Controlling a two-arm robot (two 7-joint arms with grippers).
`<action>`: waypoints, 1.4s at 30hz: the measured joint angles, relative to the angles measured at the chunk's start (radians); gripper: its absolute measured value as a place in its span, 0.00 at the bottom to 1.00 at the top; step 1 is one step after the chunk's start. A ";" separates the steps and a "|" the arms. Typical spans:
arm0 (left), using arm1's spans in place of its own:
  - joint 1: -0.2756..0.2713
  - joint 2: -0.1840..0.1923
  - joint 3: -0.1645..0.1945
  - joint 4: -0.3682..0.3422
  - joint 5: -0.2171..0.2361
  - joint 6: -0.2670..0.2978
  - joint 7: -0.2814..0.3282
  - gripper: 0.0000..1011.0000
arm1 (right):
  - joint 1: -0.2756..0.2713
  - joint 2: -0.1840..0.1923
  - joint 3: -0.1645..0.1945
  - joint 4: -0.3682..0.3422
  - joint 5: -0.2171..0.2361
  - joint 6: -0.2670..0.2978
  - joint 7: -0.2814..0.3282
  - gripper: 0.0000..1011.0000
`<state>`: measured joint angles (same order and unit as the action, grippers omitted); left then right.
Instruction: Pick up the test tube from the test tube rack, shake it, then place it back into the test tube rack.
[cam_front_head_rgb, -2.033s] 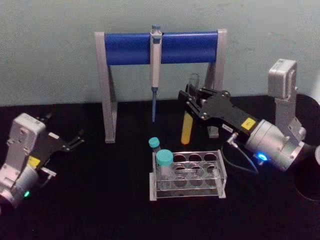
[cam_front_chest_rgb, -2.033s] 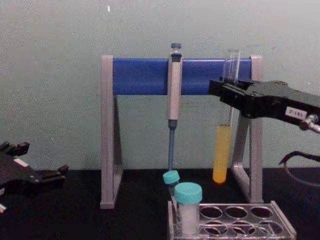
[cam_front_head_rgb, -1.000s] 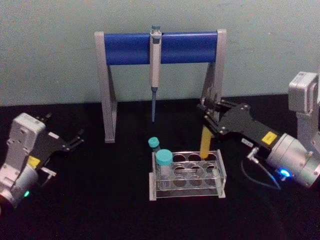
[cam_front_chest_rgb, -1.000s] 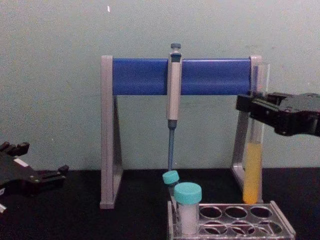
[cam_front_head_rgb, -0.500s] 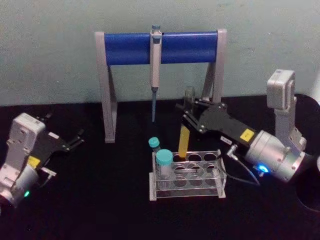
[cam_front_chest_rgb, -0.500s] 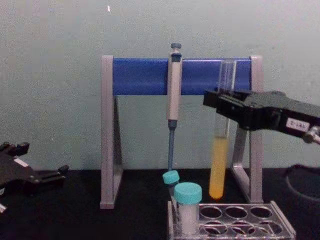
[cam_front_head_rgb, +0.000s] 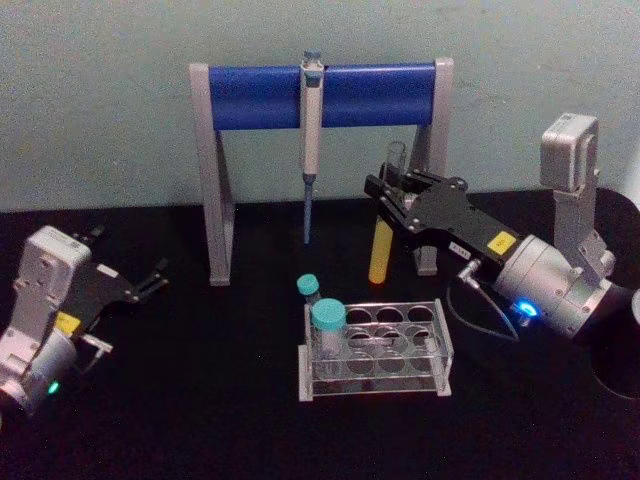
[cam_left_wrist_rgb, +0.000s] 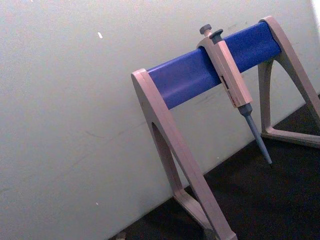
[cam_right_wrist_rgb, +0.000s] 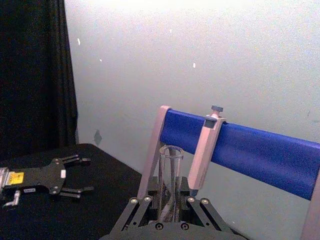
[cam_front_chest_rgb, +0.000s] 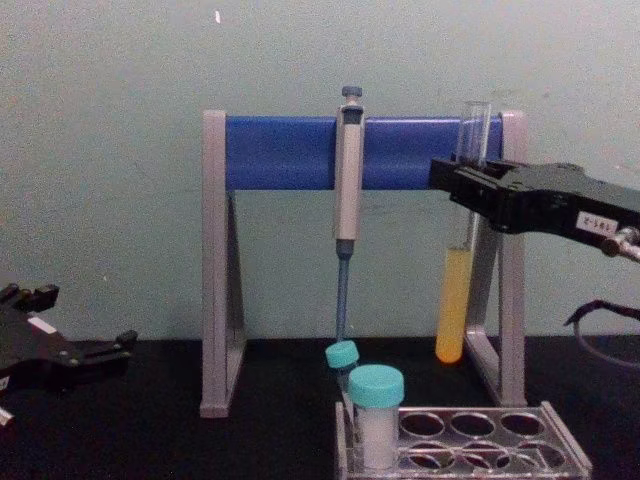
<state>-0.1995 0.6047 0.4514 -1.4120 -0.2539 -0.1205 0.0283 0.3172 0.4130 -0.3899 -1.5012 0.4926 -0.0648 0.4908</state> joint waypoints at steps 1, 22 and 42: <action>0.000 0.000 0.000 0.000 0.000 0.000 0.000 0.99 | 0.000 0.000 0.001 0.001 0.000 0.000 0.000 0.23; 0.000 0.000 0.000 0.000 0.000 0.000 0.000 0.99 | -0.134 0.077 0.072 -0.134 0.001 0.029 -0.039 0.23; 0.000 0.000 0.000 0.000 0.000 0.000 0.000 0.99 | -0.069 0.015 -0.004 -0.077 0.032 0.017 0.016 0.23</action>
<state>-0.1995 0.6047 0.4514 -1.4120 -0.2539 -0.1205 0.0283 0.2477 0.4282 -0.3941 -1.5781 0.5243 -0.0475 0.5073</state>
